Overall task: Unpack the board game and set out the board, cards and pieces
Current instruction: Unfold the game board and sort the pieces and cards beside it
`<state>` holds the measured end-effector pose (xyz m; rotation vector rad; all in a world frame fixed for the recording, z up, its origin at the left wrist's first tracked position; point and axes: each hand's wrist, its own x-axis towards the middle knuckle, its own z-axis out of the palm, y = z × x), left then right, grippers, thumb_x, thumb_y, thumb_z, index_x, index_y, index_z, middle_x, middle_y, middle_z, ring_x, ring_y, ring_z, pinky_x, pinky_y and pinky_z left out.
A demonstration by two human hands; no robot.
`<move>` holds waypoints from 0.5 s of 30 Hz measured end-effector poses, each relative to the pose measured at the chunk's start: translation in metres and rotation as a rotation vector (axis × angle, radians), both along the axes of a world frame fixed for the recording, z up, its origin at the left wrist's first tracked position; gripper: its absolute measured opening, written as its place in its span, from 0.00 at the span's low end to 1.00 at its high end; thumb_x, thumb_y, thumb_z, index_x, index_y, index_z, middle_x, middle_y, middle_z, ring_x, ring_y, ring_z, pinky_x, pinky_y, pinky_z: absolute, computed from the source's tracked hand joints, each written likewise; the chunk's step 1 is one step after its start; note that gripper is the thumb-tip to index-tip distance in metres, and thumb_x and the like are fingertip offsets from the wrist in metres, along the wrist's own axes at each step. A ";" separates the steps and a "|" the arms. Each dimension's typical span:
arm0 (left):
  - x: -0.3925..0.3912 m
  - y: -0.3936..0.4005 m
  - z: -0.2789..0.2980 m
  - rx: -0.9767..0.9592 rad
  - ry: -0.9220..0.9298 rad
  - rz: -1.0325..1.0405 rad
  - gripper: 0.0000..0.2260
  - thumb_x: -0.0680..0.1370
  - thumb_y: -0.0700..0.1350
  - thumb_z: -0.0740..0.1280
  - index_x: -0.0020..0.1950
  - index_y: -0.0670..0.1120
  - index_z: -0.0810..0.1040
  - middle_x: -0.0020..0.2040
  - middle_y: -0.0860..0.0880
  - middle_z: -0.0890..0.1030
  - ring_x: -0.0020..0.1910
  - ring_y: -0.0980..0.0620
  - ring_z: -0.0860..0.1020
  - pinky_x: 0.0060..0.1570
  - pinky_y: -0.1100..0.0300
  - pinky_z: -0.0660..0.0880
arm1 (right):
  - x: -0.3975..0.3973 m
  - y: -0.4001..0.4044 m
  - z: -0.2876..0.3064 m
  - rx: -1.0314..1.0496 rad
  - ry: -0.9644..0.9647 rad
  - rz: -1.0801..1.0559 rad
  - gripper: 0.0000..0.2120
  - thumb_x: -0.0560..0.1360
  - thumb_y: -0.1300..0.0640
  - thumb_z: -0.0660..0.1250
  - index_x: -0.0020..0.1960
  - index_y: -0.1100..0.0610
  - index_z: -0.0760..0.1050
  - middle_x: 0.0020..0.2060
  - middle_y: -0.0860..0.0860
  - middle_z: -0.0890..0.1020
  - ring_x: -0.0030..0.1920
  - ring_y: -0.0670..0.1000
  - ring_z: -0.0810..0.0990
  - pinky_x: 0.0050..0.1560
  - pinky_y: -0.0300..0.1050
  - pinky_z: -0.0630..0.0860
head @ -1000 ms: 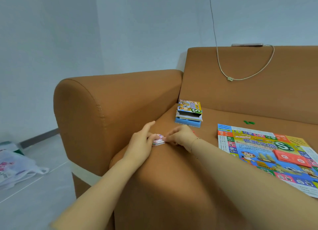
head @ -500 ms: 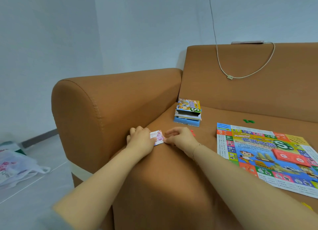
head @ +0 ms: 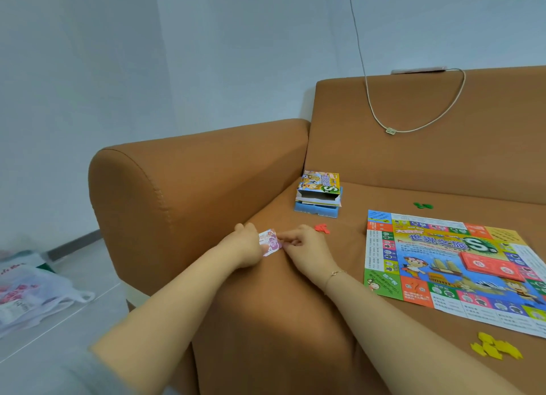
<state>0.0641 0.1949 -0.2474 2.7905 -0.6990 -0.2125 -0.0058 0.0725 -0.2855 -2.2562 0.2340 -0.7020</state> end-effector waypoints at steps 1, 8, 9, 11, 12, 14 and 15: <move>0.001 0.002 0.000 -0.035 0.019 -0.023 0.22 0.80 0.52 0.60 0.69 0.42 0.62 0.68 0.42 0.65 0.62 0.44 0.72 0.52 0.56 0.69 | 0.000 0.000 -0.001 -0.001 -0.003 -0.013 0.14 0.75 0.65 0.64 0.54 0.51 0.83 0.36 0.46 0.71 0.39 0.47 0.71 0.46 0.40 0.70; 0.001 0.011 0.000 -0.077 0.050 -0.043 0.19 0.81 0.52 0.59 0.66 0.42 0.68 0.66 0.42 0.66 0.50 0.47 0.72 0.48 0.59 0.68 | -0.003 0.000 -0.003 -0.028 -0.010 -0.036 0.18 0.72 0.69 0.60 0.52 0.55 0.83 0.41 0.49 0.75 0.42 0.49 0.74 0.46 0.39 0.69; -0.001 0.011 0.000 -0.065 0.040 -0.058 0.18 0.81 0.52 0.58 0.66 0.42 0.67 0.66 0.42 0.65 0.49 0.47 0.71 0.48 0.58 0.68 | -0.003 0.000 -0.003 -0.049 -0.010 -0.051 0.17 0.72 0.69 0.60 0.52 0.56 0.83 0.42 0.51 0.76 0.44 0.51 0.74 0.47 0.40 0.69; -0.004 0.011 0.000 -0.066 0.009 -0.099 0.16 0.81 0.51 0.57 0.64 0.42 0.67 0.63 0.42 0.65 0.48 0.46 0.72 0.48 0.57 0.69 | -0.003 0.002 -0.002 -0.140 0.021 -0.078 0.17 0.73 0.67 0.58 0.53 0.57 0.82 0.40 0.51 0.72 0.48 0.54 0.72 0.45 0.41 0.64; -0.006 0.012 -0.001 -0.076 -0.016 -0.129 0.15 0.82 0.51 0.58 0.62 0.42 0.67 0.62 0.42 0.67 0.49 0.45 0.73 0.48 0.56 0.69 | -0.003 0.003 -0.002 -0.197 0.043 -0.083 0.16 0.74 0.67 0.58 0.53 0.57 0.82 0.38 0.50 0.68 0.48 0.54 0.69 0.44 0.41 0.60; -0.011 0.012 -0.003 -0.093 -0.087 -0.205 0.12 0.82 0.49 0.57 0.60 0.42 0.67 0.60 0.42 0.71 0.53 0.44 0.73 0.53 0.53 0.70 | -0.005 0.006 -0.001 -0.282 0.079 -0.078 0.15 0.75 0.65 0.56 0.52 0.59 0.81 0.36 0.49 0.63 0.47 0.52 0.64 0.41 0.41 0.56; -0.014 0.013 -0.004 -0.101 -0.119 -0.236 0.11 0.82 0.49 0.57 0.59 0.43 0.66 0.59 0.43 0.73 0.54 0.44 0.74 0.54 0.51 0.70 | -0.007 0.006 0.000 -0.301 0.089 -0.075 0.14 0.76 0.65 0.56 0.51 0.60 0.80 0.36 0.49 0.63 0.46 0.52 0.63 0.40 0.42 0.55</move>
